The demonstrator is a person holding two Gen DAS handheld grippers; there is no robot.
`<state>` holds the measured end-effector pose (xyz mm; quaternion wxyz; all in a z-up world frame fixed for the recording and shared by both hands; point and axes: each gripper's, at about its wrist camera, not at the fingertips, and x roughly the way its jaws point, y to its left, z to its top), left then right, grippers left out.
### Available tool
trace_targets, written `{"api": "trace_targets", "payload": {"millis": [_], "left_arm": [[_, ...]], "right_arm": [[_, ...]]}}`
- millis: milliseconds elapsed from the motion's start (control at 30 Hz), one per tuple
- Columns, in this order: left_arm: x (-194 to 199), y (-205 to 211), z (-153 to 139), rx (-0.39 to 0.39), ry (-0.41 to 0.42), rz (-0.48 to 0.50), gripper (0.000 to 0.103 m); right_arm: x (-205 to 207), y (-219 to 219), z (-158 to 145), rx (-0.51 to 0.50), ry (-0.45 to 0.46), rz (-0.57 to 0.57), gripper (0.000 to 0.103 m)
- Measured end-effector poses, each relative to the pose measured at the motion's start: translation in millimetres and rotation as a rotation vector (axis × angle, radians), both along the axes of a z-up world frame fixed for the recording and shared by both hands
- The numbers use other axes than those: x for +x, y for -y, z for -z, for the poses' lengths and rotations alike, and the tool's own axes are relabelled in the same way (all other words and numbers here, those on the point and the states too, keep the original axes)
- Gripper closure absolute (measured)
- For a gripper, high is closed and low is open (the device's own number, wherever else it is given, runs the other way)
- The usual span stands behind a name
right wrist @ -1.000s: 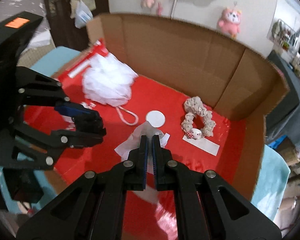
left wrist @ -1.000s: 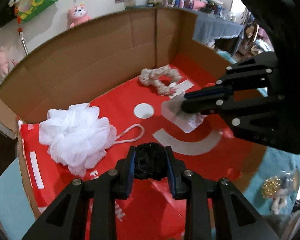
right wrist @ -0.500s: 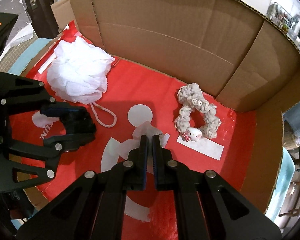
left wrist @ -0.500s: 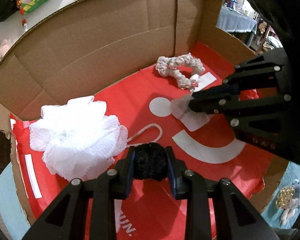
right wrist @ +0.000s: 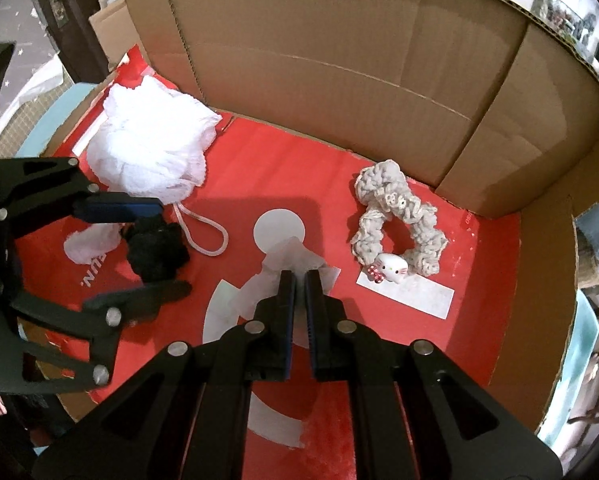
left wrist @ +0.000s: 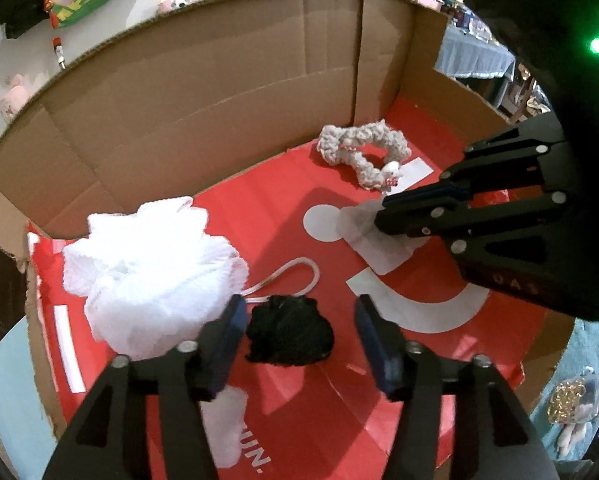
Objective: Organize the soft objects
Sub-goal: 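Open both grippers to drop the pom-pom and tissue in the box, then move both grippers back toward the remaining items on the table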
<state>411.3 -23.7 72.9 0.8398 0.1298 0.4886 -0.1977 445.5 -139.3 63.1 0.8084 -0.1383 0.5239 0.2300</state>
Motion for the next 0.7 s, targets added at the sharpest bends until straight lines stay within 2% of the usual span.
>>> {"api": "trace_targets", "payload": {"millis": [100, 167, 200, 233, 267, 333, 433, 500, 600, 700], "left_arm": [[-6.4, -5.1, -10.5, -0.030, 0.023, -0.013, 0.035], [-11.8, -8.2, -17.7, -0.048, 0.042, -0.023, 0.029], [-16.0, -10.3, -22.6, -0.061, 0.055, -0.028, 0.028], [-20.6, -12.1, -25.6, -0.071, 0.065, -0.032, 0.028], [-24.3, -14.2, -29.5, -0.082, 0.073, -0.034, 0.028], [-36.4, -12.4, -39.7, -0.107, 0.086, -0.043, 0.027], [-54.0, -18.4, -56.1, -0.140, 0.126, -0.052, 0.019], [-69.9, -19.6, -70.3, -0.154, 0.173, -0.062, 0.013], [-94.6, -22.2, -89.8, -0.179, 0.232, -0.075, 0.009], [-120.9, -23.6, -107.8, -0.204, 0.291, -0.092, 0.003]], "right_arm": [[-0.1, 4.4, -3.7, 0.002, 0.008, 0.018, 0.094], [-0.8, 6.9, -7.0, 0.004, 0.014, 0.031, 0.082], [-1.4, 8.5, -8.7, 0.002, 0.018, 0.036, 0.068], [-2.3, 9.5, -10.6, 0.002, 0.027, 0.043, 0.047], [-4.8, 11.4, -14.3, 0.009, 0.044, 0.049, 0.040], [-11.6, 14.0, -23.2, 0.022, 0.072, 0.055, 0.038], [-18.3, 20.8, -43.2, 0.045, 0.103, 0.073, 0.038], [-27.7, 25.2, -59.5, 0.047, 0.135, 0.085, 0.038], [-49.4, 32.0, -85.2, 0.066, 0.180, 0.101, 0.037], [-77.4, 32.4, -103.4, 0.082, 0.232, 0.111, 0.030]]}}
